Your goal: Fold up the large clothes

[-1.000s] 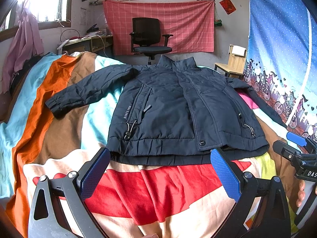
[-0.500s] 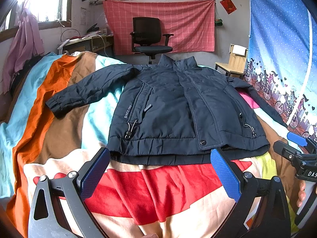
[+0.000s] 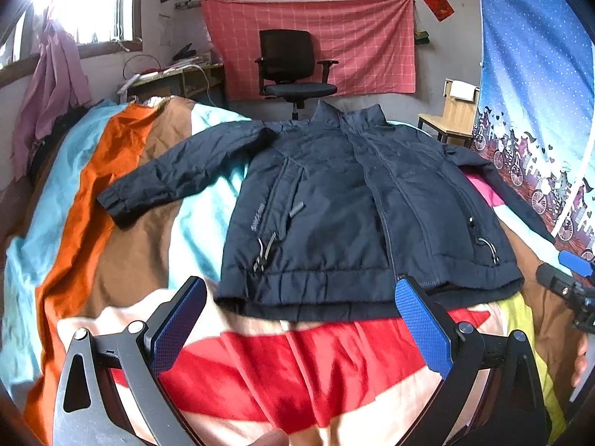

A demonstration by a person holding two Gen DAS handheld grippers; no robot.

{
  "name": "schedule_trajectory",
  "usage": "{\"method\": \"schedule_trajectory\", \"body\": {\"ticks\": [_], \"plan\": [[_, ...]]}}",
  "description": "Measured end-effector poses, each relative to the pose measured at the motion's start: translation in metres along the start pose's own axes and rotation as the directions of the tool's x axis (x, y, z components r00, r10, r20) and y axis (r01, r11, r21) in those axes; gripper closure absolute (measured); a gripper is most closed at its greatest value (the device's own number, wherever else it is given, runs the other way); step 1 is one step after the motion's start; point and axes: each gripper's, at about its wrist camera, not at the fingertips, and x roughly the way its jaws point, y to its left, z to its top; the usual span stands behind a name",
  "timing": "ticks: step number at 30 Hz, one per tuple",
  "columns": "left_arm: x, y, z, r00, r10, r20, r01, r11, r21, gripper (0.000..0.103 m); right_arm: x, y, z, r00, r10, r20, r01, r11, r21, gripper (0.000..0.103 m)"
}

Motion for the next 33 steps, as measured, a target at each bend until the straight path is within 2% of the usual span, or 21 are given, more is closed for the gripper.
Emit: {"method": "schedule_trajectory", "body": {"ticks": [3,6,10,13,16,19,22,26,30,33], "plan": [[0.001,0.0,0.015,1.0,-0.004,0.0,0.004,0.999,0.036,0.003,-0.002,-0.01,0.011,1.0,-0.012,0.011,0.012,1.0,0.027,0.0],[-0.004,-0.003,0.035,1.0,-0.005,0.031,0.002,0.995,0.098,0.003,-0.005,-0.018,0.023,0.999,-0.045,0.028,0.044,0.998,0.039,0.0],[-0.006,-0.009,0.069,0.999,-0.034,0.029,0.029,0.987,0.16,0.003,-0.007,-0.024,0.043,0.998,-0.064,0.018,0.064,0.998,0.011,0.0],[-0.005,-0.013,0.097,0.999,-0.03,0.027,0.024,0.978,0.205,0.003,-0.009,-0.027,0.067,0.997,-0.076,0.004,0.076,0.996,-0.035,0.0],[-0.003,-0.017,0.124,0.999,-0.004,0.04,-0.006,0.968,0.25,0.003,-0.011,-0.036,0.101,0.995,-0.101,-0.009,0.1,0.994,-0.051,0.0],[-0.005,-0.028,0.151,0.996,0.044,0.082,-0.069,0.942,0.329,0.003,-0.01,-0.047,0.142,0.982,-0.188,-0.018,0.187,0.981,-0.059,0.0],[-0.003,-0.037,0.171,0.995,0.057,0.081,-0.084,0.921,0.38,0.003,-0.009,-0.058,0.187,0.968,-0.251,-0.019,0.25,0.967,-0.056,0.0],[0.014,-0.05,0.195,0.999,0.048,0.018,-0.052,0.939,0.34,0.003,0.007,-0.073,0.234,0.963,-0.267,-0.045,0.267,0.964,-0.006,0.0],[0.044,-0.076,0.218,0.998,0.058,-0.015,-0.051,0.953,0.299,0.003,0.039,-0.095,0.257,0.968,-0.238,-0.086,0.246,0.963,0.112,0.0],[0.078,-0.101,0.234,0.998,0.067,-0.002,-0.063,0.948,0.311,0.003,0.061,-0.114,0.264,0.969,-0.237,-0.073,0.246,0.954,0.173,0.0]]}}
